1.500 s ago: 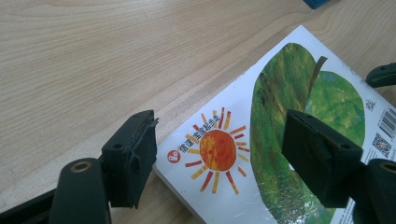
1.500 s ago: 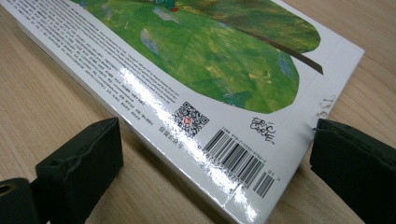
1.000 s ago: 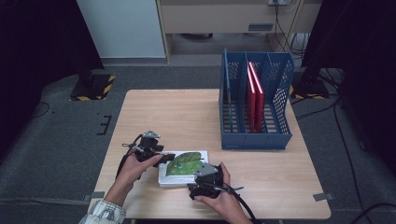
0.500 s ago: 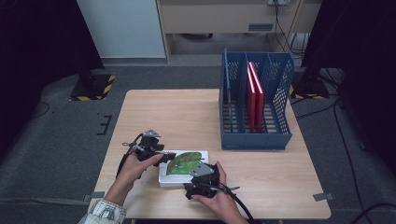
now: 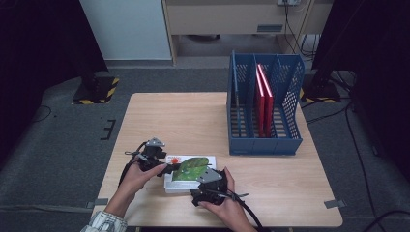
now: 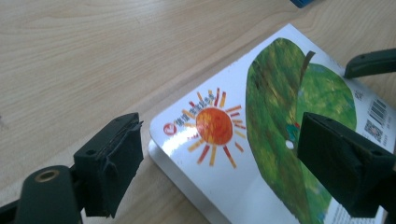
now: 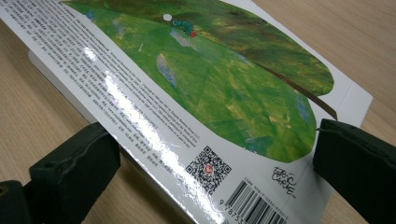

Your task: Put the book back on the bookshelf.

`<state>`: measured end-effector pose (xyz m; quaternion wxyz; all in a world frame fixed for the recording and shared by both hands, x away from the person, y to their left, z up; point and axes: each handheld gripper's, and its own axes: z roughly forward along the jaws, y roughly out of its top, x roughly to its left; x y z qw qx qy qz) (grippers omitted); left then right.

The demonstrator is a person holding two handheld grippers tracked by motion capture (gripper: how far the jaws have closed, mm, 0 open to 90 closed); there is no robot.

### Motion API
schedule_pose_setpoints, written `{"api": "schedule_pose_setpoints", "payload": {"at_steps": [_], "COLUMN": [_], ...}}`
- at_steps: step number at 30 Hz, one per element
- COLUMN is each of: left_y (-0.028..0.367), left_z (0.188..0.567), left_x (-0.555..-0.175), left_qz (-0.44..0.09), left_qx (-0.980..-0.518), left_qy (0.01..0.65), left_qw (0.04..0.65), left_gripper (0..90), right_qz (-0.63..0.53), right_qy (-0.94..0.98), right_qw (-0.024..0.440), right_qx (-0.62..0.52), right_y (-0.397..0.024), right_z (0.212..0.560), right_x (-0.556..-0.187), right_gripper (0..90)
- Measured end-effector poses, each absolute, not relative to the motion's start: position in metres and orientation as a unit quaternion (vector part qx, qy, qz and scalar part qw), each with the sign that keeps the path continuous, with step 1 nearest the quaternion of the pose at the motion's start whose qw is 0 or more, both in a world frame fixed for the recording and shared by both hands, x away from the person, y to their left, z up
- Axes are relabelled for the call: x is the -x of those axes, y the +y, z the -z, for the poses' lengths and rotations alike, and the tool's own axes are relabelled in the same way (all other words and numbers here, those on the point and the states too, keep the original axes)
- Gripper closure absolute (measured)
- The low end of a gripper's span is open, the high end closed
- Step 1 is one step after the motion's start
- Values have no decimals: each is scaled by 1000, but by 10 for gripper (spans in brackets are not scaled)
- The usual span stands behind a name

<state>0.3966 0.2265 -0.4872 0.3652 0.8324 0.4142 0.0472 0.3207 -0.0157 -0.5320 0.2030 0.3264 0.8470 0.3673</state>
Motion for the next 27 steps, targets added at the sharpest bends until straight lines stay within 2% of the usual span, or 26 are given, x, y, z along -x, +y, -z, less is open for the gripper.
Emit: {"api": "schedule_pose_setpoints", "payload": {"at_steps": [18,27], "left_y": [229,226], "left_z": [500,503], "left_x": [-378,-378], "left_qz": [-2,27], "left_qx": [-846,-845], "left_qy": [391,376], "left_qw": [361,380], "left_gripper": [162,198], "right_qz": [-369,-372], "right_qy": [846,844], "right_qw": [202,203], "right_qx": [-328,-329], "right_y": [-16,-16], "right_z": [532,532], "right_x": [-321,-321], "right_gripper": [12,12]}}
